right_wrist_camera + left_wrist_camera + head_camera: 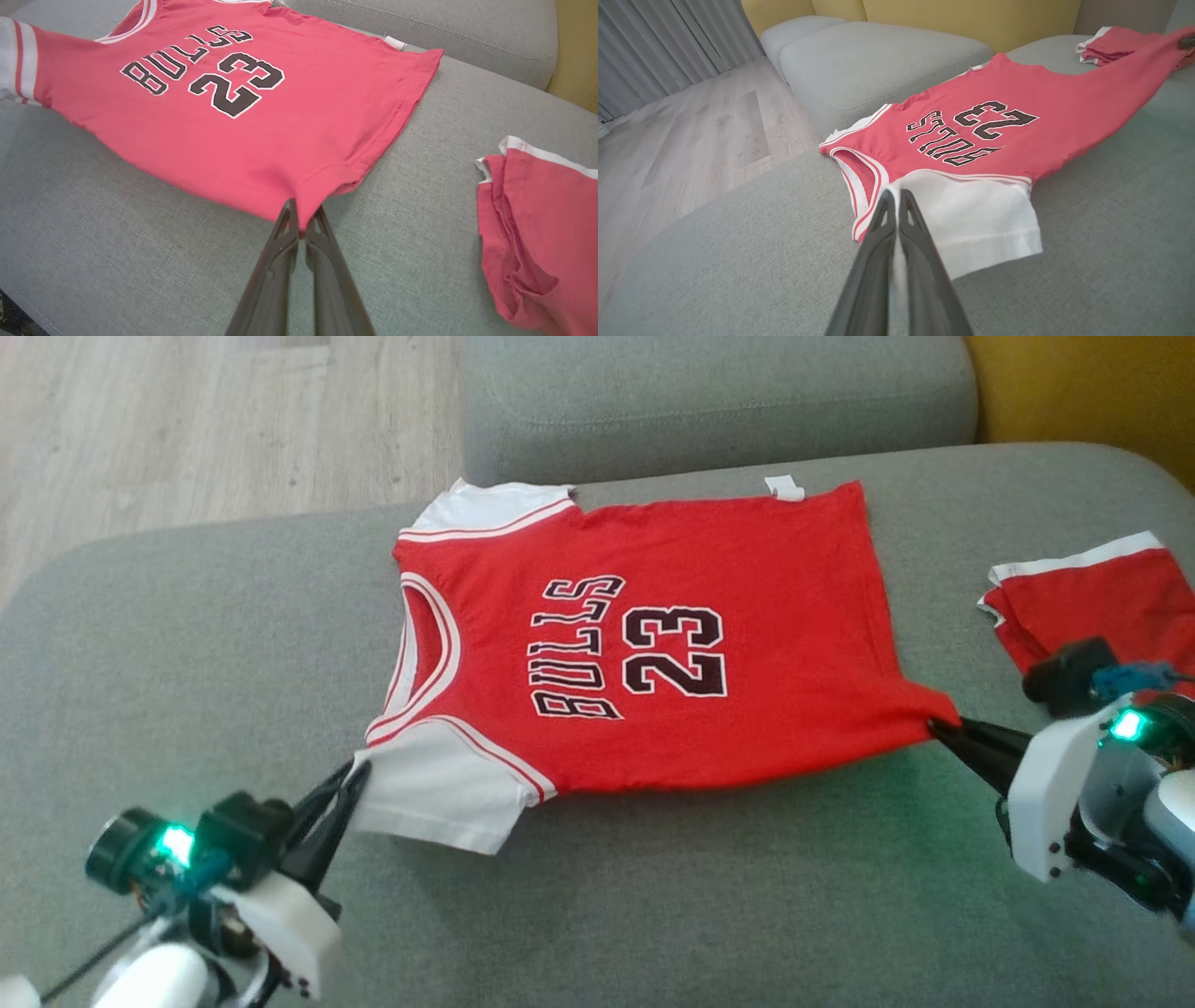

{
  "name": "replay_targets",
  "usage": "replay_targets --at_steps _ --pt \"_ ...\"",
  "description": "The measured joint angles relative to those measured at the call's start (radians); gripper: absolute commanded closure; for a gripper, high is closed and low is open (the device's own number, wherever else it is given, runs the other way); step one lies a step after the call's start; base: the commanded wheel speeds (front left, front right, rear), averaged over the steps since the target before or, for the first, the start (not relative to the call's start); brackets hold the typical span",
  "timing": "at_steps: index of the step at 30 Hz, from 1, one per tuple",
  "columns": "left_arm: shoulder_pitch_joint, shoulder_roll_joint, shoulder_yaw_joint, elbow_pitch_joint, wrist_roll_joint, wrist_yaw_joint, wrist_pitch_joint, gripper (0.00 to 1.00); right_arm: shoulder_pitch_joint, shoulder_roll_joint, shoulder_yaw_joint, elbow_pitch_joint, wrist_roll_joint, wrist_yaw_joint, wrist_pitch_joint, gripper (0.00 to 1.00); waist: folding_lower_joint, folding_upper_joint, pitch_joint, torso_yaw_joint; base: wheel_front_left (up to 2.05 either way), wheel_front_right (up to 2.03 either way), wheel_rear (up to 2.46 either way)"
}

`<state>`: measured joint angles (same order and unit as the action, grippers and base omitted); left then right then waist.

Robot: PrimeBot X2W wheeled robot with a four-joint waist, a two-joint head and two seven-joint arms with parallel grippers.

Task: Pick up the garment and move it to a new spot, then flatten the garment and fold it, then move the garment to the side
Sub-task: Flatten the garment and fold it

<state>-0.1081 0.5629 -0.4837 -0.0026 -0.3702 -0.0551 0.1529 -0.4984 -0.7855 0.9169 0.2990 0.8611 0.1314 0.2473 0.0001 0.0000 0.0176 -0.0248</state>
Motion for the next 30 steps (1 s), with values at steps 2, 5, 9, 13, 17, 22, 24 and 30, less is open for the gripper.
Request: replay_targets --at_steps 2,5,9,13,17,22,24,30 --pt "-0.026 0.001 -0.002 0.026 0.000 -0.010 0.005 1.00 -0.002 0.015 -0.016 0.003 0.000 0.000 0.001 1.00 0.0000 0.0000 0.011 -0.001 0.00 0.00 0.00" --pt "-0.070 -0.001 -0.006 0.064 -0.005 -0.023 0.025 1.00 -0.005 0.034 -0.038 0.014 0.000 0.000 0.001 1.00 0.0000 0.0000 0.027 -0.004 0.00 0.00 0.00" --pt "-0.135 -0.003 -0.021 0.120 -0.023 -0.040 0.060 1.00 -0.019 0.056 -0.058 0.042 0.000 0.000 0.016 1.00 0.0000 0.0000 0.052 -0.009 0.00 0.00 0.00" --pt "-0.204 -0.007 -0.029 0.184 -0.026 -0.042 0.101 1.00 -0.056 0.081 -0.079 0.067 0.000 0.000 0.019 1.00 0.0001 0.0000 0.075 -0.017 0.00 0.00 0.00" --pt "-0.261 -0.016 -0.029 0.233 -0.036 -0.043 0.144 1.00 -0.080 0.101 -0.089 0.096 0.000 0.000 0.026 1.00 0.0001 0.0000 0.097 -0.027 0.00 0.00 0.00" --pt "-0.318 -0.021 -0.033 0.268 -0.047 -0.051 0.174 1.00 -0.098 0.124 -0.088 0.123 -0.011 0.000 0.026 1.00 0.0001 0.0000 0.120 -0.036 0.00 0.00 0.00" --pt "-0.348 -0.026 -0.037 0.289 -0.053 -0.052 0.190 1.00 -0.113 0.134 -0.085 0.137 -0.012 0.000 0.026 1.00 0.0001 0.0000 0.133 -0.039 0.00 0.00 0.00" --pt "-0.445 -0.032 -0.068 0.337 -0.052 -0.061 0.216 1.00 -0.182 0.154 -0.074 0.166 -0.019 0.000 0.026 1.00 0.0001 0.0000 0.186 -0.049 0.00 0.00 0.00"
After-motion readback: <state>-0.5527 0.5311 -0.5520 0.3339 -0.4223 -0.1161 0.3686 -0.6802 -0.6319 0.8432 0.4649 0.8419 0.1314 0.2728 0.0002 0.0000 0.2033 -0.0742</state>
